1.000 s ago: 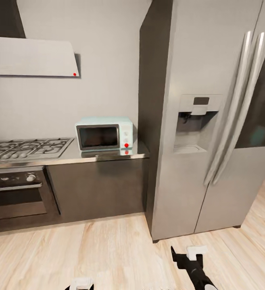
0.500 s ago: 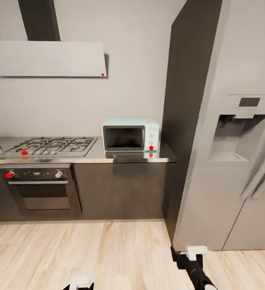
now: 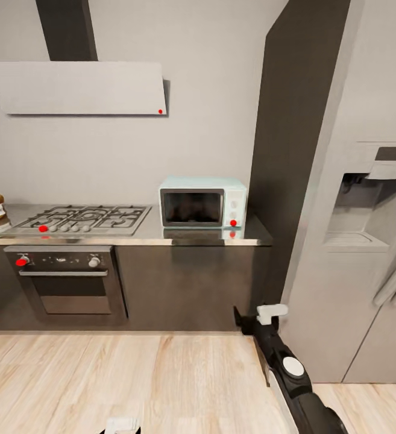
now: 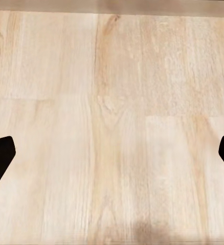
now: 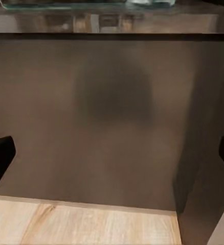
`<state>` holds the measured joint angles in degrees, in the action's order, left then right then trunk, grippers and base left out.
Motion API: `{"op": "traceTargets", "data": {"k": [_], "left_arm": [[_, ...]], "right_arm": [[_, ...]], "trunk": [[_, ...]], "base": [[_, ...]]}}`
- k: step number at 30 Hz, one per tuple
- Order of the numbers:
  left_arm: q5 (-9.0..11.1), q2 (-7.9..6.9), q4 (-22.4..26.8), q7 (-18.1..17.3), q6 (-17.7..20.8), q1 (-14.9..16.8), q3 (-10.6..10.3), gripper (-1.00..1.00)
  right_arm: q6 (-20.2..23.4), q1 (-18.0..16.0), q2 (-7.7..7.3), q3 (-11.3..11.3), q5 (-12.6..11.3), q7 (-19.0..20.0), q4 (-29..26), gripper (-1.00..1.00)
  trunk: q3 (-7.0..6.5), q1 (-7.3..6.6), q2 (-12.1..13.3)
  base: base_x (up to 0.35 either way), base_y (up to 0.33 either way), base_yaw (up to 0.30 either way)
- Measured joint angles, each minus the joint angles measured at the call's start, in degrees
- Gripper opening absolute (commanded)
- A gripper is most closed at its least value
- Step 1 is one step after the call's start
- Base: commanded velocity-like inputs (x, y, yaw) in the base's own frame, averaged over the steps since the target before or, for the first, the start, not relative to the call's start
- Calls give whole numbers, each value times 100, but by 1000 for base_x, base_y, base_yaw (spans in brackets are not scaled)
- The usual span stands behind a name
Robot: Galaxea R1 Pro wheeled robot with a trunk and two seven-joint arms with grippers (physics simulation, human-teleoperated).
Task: In the kitchen, take the popcorn bag from the countertop, put it into the microwave, and heat it until the popcorn is cooked so the cooked popcorn ends up inside the bag.
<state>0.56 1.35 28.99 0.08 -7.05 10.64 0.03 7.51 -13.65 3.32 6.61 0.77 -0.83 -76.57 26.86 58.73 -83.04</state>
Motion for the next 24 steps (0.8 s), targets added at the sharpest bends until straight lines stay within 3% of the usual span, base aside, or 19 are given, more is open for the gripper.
{"op": "traceTargets", "data": {"k": [2, 5, 6, 9, 12, 14, 15, 16, 17, 24], "left_arm": [[-1, 4, -10, 0, 1, -95, -3, 100], [0, 5, -11, 1, 2, -215, -2, 100], [0, 5, -8, 7, 2, -255, -2, 100], [19, -3, -6, 17, 2, -283, 22, 100], [29, -4, -9, 12, 9, -284, 34, 100], [21, 0, -13, 5, 11, -291, 19, 100], [22, 2, -13, 26, 10, -292, 20, 100], [17, 37, -15, 45, 10, -293, 18, 100], [20, 56, -14, 50, 13, -293, 19, 100], [34, 65, -13, 42, 51, -285, 89, 100]], "right_arm": [[419, -515, 26, 11, 46, -6, 198, 100], [545, -829, 39, 47, 59, 17, 412, 100], [572, -924, 43, 153, 57, 23, 449, 100], [668, -1069, 54, 322, 70, 8, 403, 100], [742, -1149, 61, 347, 50, -23, 393, 100], [1009, -1219, 105, 365, 71, -284, 24, 100], [1118, -1225, 163, 366, 73, -516, -43, 100], [1427, -1241, 270, 365, 52, -1002, -263, 100], [1475, -1271, 283, 362, 29, -1065, -307, 100], [1819, -1486, 293, 351, -6, -1094, -262, 100]], "trunk": [[1, 0, 0], [1, 0, 0], [1, 0, 0], [1, -3, -1], [1, -3, -1], [1, -1, -1], [1, -1, 0], [-17, -21, 38], [-35, -43, 78], [-160, -197, 359]], "base": [[0, 0, 0], [2, 0, 0], [90, 7, 0], [244, 113, 0], [262, 134, 0], [66, 32, 0], [6, 3, 0], [3, 1, 0], [2, 1, 0], [5, -1, 0]]}}
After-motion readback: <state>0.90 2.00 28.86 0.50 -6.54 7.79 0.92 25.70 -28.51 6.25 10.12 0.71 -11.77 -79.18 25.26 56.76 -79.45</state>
